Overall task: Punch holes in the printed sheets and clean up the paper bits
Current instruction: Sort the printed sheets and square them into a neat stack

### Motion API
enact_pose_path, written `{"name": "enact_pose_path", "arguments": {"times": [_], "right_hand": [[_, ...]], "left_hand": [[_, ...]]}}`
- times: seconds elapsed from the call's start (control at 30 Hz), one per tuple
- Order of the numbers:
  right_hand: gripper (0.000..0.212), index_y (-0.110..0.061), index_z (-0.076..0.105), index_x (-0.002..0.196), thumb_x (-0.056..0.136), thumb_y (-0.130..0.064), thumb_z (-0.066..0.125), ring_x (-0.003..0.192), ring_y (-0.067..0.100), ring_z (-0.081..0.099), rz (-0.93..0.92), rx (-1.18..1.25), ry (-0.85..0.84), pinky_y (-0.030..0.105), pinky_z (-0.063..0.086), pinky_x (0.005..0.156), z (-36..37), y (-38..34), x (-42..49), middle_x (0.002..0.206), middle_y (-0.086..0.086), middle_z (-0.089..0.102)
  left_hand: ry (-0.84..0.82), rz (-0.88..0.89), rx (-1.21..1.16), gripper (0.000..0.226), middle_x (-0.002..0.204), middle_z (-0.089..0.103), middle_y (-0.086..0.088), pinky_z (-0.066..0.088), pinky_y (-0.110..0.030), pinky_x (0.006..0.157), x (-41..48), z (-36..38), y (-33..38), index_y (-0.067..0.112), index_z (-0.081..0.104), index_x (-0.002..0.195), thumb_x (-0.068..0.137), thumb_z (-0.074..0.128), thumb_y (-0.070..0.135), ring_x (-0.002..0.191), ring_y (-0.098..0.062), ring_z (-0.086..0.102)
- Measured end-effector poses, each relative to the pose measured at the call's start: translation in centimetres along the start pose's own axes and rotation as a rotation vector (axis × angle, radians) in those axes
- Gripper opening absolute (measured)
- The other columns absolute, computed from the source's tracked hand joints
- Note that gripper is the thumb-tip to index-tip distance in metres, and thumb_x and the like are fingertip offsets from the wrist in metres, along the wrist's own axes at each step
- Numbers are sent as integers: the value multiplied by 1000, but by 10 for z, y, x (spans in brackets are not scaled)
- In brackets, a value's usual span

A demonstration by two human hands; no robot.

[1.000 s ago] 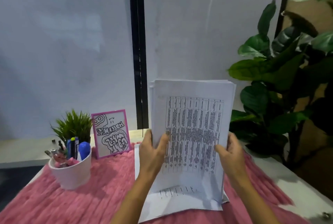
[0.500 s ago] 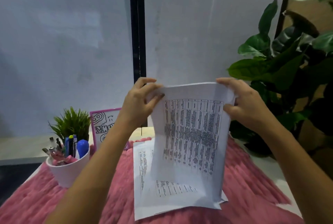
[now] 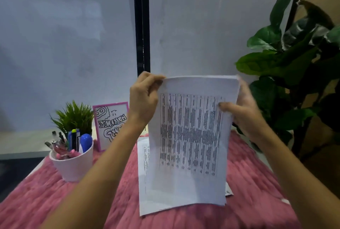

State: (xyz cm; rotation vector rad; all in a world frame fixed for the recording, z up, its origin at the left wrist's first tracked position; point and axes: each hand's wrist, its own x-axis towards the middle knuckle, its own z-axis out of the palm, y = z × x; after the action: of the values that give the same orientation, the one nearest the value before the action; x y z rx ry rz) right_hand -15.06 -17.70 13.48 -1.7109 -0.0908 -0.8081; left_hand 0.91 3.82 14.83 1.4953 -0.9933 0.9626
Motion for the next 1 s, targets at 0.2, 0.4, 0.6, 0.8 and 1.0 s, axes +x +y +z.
{"name": "enact_pose_path", "arguments": {"times": [0.2,0.4,0.6,0.8,1.0], "right_hand": [[20,-16,65,104,91,-1,59,98,24,71,-31,-3,173,50,57,88,22,21,-8,106,7,72],[25,-15,62,111,91,0,60,102,22,70,-113,76,238,40,58,86,31,17,-4,109,3,72],[28,-13,61,112,90,3,59,99,24,70,54,60,207,40,59,82,34,53,-23,107,6,71],[9,-16,65,99,95,-11,60,89,27,70,215,-122,172,36,58,72,47,106,-34,98,15,71],[23,-3,62,115,94,3,56,77,19,65,444,132,502,24,52,57,10,137,-23,100,11,71]], "left_hand": [[-63,-476,-592,58,117,54,6,54,-14,64,-11,-6,19,19,37,134,86,71,19,84,1,69],[-97,-460,-359,14,78,65,1,52,-22,52,-53,10,4,19,63,100,89,69,24,63,-2,60],[-76,-667,-280,21,92,70,2,52,-16,63,-105,23,-13,20,63,107,89,70,29,80,-10,67],[-245,-784,-240,14,78,65,5,51,-16,59,-131,25,-34,23,63,86,92,63,36,72,-14,63],[-495,-1149,56,71,84,61,-7,51,-30,71,-148,23,-62,14,62,105,91,21,70,68,-15,55]]}}
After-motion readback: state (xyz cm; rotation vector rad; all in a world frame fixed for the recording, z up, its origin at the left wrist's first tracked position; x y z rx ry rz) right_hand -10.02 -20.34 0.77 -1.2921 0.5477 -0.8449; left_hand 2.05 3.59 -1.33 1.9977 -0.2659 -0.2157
